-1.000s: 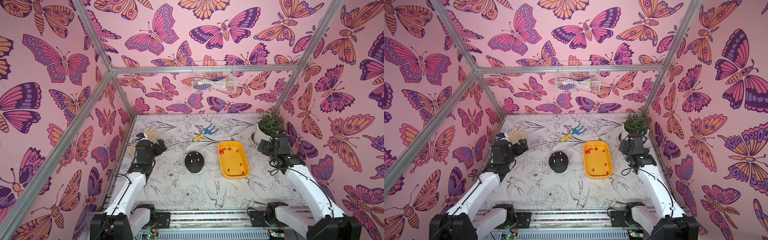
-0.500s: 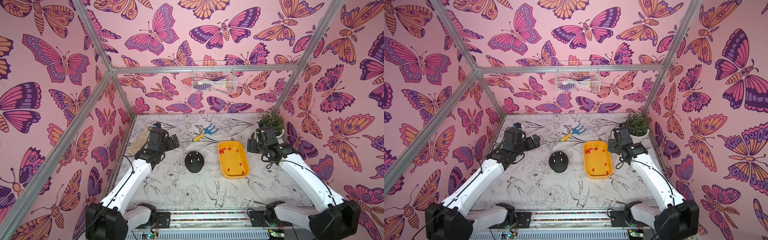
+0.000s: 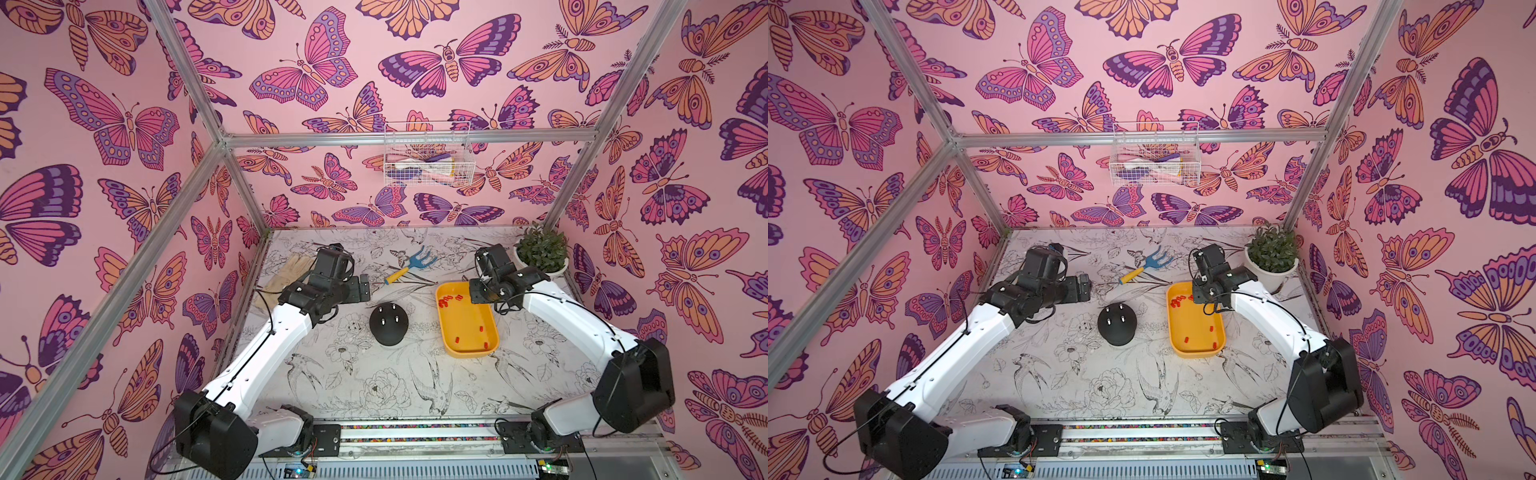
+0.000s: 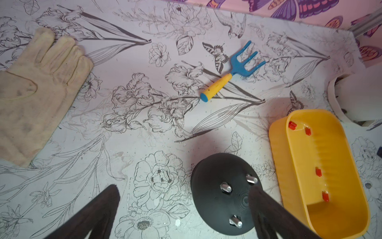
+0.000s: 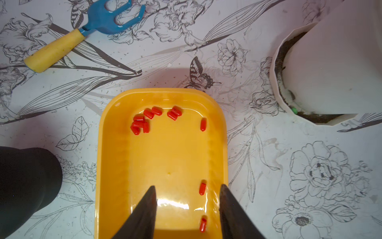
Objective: Cover the protruding screws with screw protection sleeves
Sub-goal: Pick up the screw protection sleeve from the storage box.
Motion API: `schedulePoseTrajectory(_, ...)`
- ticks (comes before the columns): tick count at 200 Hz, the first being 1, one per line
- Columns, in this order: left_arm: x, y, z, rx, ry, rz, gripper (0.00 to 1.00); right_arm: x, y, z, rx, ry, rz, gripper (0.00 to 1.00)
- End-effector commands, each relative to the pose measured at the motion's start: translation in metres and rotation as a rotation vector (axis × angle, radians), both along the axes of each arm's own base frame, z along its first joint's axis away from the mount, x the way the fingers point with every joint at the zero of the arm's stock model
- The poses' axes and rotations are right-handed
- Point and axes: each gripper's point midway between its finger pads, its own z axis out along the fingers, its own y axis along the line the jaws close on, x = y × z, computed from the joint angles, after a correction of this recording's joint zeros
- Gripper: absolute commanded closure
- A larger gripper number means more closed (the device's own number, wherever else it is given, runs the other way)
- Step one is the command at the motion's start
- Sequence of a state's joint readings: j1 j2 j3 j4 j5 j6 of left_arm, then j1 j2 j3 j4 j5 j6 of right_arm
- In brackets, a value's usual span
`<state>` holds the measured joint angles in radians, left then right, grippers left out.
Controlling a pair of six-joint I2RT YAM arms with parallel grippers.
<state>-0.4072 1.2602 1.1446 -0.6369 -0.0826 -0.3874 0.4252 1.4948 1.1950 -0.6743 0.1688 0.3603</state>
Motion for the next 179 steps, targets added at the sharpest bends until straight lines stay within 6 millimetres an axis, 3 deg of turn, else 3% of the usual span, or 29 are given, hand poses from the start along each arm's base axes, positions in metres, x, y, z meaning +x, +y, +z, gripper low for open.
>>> schedulePoseTrajectory(1, -0.01, 0.003, -0.014, 0.063, 0.043, -0.023, 0.01, 0.006, 0.016, -0.01, 0.065, 0.04, -0.013, 0.59)
schedulePoseTrajectory(8, -0.008, 0.002, -0.029, 0.087, 0.08, -0.027, 0.01, 0.008, 0.021, -0.012, 0.081, 0.044, -0.013, 0.61)
schedulePoseTrajectory(13, -0.009, 0.001, -0.031, 0.094, 0.082, -0.031, 0.01, 0.009, 0.023, -0.025, 0.073, 0.077, -0.016, 0.62)
schedulePoseTrajectory(35, -0.009, -0.002, -0.036, 0.104, 0.089, -0.048, 0.01, 0.015, 0.034, -0.037, 0.084, 0.102, -0.012, 0.64)
schedulePoseTrajectory(83, -0.008, -0.003, -0.036, 0.102, 0.085, -0.053, 0.01, 0.029, 0.056, -0.057, 0.103, 0.14, 0.004, 0.68)
schedulePoseTrajectory(179, -0.008, -0.004, -0.035, 0.093, 0.078, -0.06, 0.01, 0.041, 0.072, -0.089, 0.112, 0.207, 0.016, 0.8)
